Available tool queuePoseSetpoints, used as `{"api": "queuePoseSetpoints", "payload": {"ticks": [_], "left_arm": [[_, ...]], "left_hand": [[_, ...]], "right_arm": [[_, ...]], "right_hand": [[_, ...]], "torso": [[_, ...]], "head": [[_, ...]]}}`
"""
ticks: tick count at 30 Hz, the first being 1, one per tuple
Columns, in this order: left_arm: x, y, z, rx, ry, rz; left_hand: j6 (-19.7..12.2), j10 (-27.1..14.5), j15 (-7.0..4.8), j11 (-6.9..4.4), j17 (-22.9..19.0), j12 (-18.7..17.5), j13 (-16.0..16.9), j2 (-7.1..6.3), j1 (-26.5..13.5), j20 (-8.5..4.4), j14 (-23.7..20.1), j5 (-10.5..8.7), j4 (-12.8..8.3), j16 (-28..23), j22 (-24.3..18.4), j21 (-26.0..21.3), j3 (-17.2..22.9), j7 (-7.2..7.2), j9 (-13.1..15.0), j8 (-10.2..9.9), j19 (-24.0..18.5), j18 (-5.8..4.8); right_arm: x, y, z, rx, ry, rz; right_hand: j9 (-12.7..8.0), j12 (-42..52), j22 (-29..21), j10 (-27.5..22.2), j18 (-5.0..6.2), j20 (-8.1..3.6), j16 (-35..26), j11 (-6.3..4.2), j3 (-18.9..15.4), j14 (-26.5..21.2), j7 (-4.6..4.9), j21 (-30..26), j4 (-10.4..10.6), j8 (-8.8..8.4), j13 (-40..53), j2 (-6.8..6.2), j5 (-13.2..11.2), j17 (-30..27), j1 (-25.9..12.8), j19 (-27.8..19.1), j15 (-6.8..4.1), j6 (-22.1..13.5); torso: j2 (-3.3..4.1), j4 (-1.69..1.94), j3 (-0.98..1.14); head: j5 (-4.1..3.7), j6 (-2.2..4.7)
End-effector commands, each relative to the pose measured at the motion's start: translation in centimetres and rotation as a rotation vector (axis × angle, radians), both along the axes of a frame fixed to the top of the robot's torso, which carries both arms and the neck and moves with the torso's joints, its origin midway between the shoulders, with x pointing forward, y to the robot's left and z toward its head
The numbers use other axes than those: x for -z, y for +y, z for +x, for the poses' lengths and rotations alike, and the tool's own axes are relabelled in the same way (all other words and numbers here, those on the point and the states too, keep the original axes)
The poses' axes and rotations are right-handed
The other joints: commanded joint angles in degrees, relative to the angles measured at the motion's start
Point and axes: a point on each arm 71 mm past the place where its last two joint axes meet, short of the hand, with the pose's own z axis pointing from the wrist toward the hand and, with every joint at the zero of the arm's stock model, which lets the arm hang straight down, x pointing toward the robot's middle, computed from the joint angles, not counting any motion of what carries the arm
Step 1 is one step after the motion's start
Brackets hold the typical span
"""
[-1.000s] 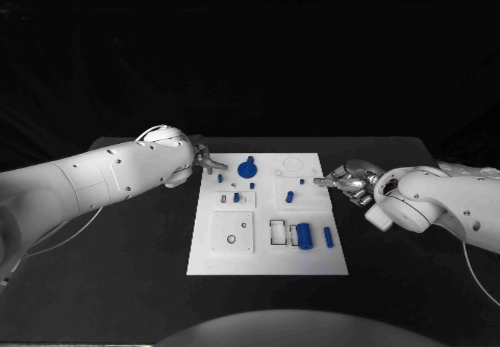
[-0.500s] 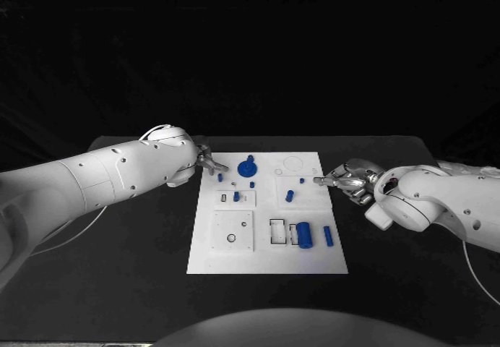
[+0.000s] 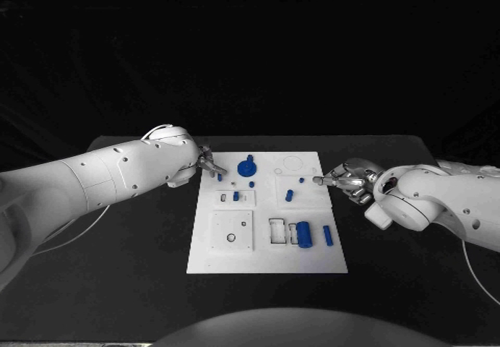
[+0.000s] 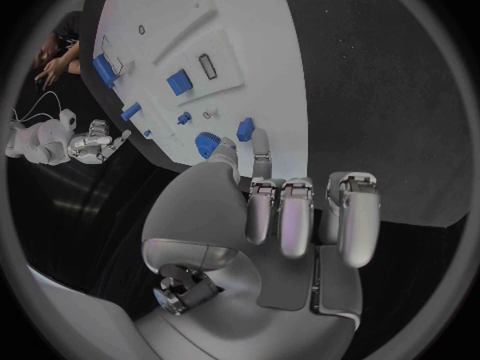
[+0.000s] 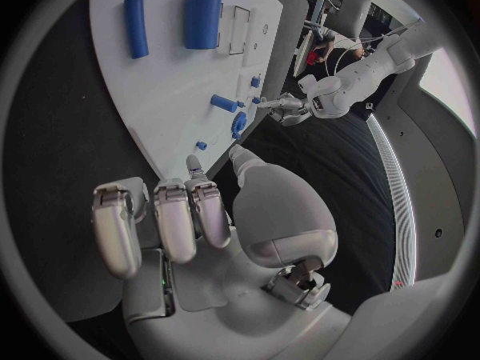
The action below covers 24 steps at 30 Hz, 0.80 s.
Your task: Assemble the parts on the task board
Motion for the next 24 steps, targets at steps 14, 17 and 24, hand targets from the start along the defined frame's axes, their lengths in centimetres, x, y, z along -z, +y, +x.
{"api": "queuePoseSetpoints", "payload": {"ticks": [14,17,24], "left_arm": [[0.4,-0.62,-0.15,0.02,0.031,-0.003],[0.39,-0.69,-0.12,0.021,0.029,-0.008],[0.4,-0.79,-0.05,0.02,0.029,-0.01]], "left_hand": [[-0.19,6.08,-0.22,-0.49,15.05,-0.21,15.07,1.13,2.16,-0.21,6.07,0.4,0.04,0.15,15.09,0.14,1.34,-0.17,-0.02,-0.62,6.03,-0.43],[-0.19,6.08,-0.22,-0.49,15.05,-0.21,15.07,1.14,2.17,-0.21,6.07,0.39,0.04,0.15,15.09,0.14,1.34,-0.17,-0.02,-0.63,6.03,-0.43],[-0.21,6.08,-0.22,-0.49,15.05,-0.21,15.07,1.18,2.2,-0.21,6.07,0.39,0.05,0.15,15.09,0.14,1.37,-0.16,-0.02,-0.65,6.03,-0.43]], "right_arm": [[0.04,0.08,-0.09,-0.01,0.004,-0.002],[0.04,0.09,-0.09,-0.011,0.005,-0.002],[0.04,0.1,-0.1,-0.011,0.006,-0.002]], "right_hand": [[0.09,0.16,15.07,6.01,-0.38,0.39,0.23,0.46,-0.18,6.18,0.18,0.26,0.23,0.31,15.05,0.64,0.23,15.07,0.01,6.2,0.39,-0.14],[0.12,0.16,15.07,6.01,-0.38,0.44,0.23,0.49,-0.24,6.18,0.21,0.26,0.28,0.35,15.05,0.67,0.25,15.07,0.01,6.2,0.43,-0.18],[0.16,0.16,15.07,6.01,-0.38,0.53,0.23,0.56,-0.35,6.18,0.27,0.26,0.37,0.42,15.05,0.74,0.28,15.07,0.02,6.2,0.51,-0.25]], "torso": [[0.03,0.05,-0.06],[0.0,0.05,-0.02],[-0.02,0.0,-0.01]], "head": [[0.03,-0.23],[0.0,-0.25],[-0.02,-0.35]]}}
